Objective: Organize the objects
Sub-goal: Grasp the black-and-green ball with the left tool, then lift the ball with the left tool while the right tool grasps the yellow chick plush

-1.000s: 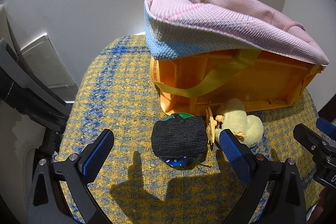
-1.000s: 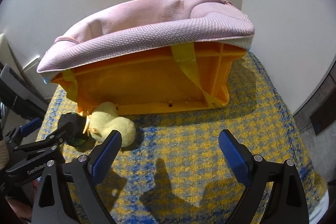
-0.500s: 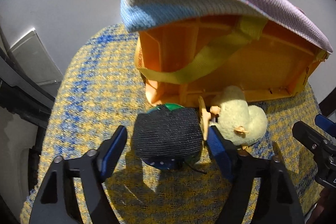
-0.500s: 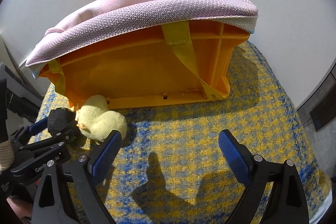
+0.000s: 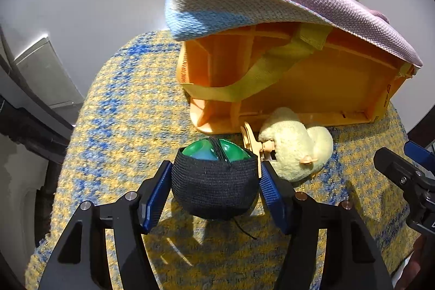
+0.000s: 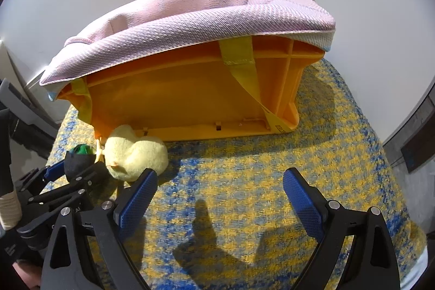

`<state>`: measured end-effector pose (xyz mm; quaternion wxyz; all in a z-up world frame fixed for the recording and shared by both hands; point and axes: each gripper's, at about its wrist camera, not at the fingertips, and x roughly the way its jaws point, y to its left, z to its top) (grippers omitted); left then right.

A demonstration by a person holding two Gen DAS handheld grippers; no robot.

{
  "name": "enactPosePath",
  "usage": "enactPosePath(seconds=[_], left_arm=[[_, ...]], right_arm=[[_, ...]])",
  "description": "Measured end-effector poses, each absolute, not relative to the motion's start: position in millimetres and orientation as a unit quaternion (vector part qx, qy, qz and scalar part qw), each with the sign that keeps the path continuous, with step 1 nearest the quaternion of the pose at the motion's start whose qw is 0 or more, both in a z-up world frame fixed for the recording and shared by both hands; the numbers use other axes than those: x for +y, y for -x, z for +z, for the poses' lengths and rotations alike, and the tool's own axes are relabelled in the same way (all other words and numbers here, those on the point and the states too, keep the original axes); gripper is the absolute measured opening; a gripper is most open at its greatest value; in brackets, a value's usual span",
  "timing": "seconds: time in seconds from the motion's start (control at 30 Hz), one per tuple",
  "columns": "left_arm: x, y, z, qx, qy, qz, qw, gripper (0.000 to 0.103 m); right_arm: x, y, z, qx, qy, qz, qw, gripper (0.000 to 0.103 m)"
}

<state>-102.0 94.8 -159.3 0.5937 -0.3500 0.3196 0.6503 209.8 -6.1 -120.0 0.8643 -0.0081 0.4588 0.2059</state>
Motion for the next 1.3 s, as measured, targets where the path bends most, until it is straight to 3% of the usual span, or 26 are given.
enactPosePath(seconds=[0.7,0.77,0.9,1.3], left_arm=[[66.4,122.7,-155.2,0.312,0.349,0.661,0.587,0.064],[69.6,128.4,-157.8,0.311,0.352,0.66,0.586,0.066],[68.4,123.2,-152.5,0.312,0.35,0.655,0.592,0.083],[64.7,132.2,-159.2,0.313,0.357,0.655,0.588,0.083]], right_arm=[[23.5,-184.9,-109.9,0.448,0.041,0.228,0.864,0.094],[20.9,-185.4,-109.7,0.448,0.038,0.226,0.864,0.094],[19.0,-187.3,-108.8,0.451,0.01,0.171,0.876,0.094],[25.0,-185.8,-110.2,0.453,0.016,0.175,0.874,0.094]])
